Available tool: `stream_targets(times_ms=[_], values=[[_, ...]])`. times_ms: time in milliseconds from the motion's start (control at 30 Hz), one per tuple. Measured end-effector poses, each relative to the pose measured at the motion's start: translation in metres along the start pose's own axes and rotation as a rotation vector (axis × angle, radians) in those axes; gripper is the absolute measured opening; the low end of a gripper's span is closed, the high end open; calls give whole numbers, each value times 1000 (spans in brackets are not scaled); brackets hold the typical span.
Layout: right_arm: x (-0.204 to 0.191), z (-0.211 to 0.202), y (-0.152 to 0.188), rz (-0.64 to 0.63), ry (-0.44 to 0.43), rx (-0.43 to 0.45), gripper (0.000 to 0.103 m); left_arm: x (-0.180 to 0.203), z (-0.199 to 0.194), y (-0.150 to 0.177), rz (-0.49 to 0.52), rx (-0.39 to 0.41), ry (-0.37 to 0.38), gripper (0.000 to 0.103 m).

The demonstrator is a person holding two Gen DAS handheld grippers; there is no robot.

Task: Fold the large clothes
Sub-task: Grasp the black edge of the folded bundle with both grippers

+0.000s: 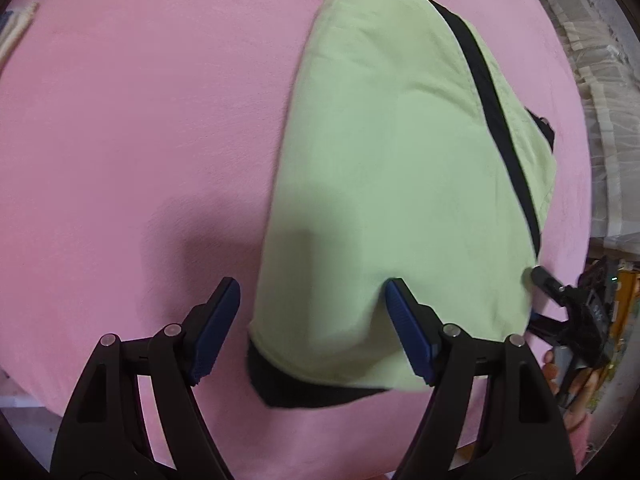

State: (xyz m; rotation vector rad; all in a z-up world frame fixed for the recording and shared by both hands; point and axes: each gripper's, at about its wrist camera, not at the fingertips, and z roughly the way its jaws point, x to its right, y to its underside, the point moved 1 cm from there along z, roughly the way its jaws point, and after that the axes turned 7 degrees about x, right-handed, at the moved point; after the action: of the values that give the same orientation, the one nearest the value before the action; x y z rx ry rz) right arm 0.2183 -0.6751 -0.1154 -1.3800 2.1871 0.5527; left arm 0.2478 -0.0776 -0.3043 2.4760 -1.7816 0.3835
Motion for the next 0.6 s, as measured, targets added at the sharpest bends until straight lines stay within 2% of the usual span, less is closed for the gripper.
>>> stream_targets(times_ms=[100,200,267,400,433,467,500,600], values=[[2,9,-12,1,-28,-25,93,-3,11,-13,-28,-5,36,73],[-14,16,-26,-116,-92,-59,91,-5,18,-28,-40,8,47,73],[-27,24,-36,-193,-131,-83,83,-5,22,-39,-33,37,57,73],[-43,47,-51,-274,-141,-103,73,-3,36,-52,-61,57,50,73],[-45,49,-54,-290,-145,-106,65,-4,37,-53,-69,65,51,73],[-47,50,-59,-312,-152,-97,49,-4,36,-54,-80,76,56,73],[-46,49,-61,-316,-150,-87,40,-6,35,-53,-86,85,61,72],[-35,43,-69,-237,-205,-71,30,0,29,-48,-29,94,59,56]])
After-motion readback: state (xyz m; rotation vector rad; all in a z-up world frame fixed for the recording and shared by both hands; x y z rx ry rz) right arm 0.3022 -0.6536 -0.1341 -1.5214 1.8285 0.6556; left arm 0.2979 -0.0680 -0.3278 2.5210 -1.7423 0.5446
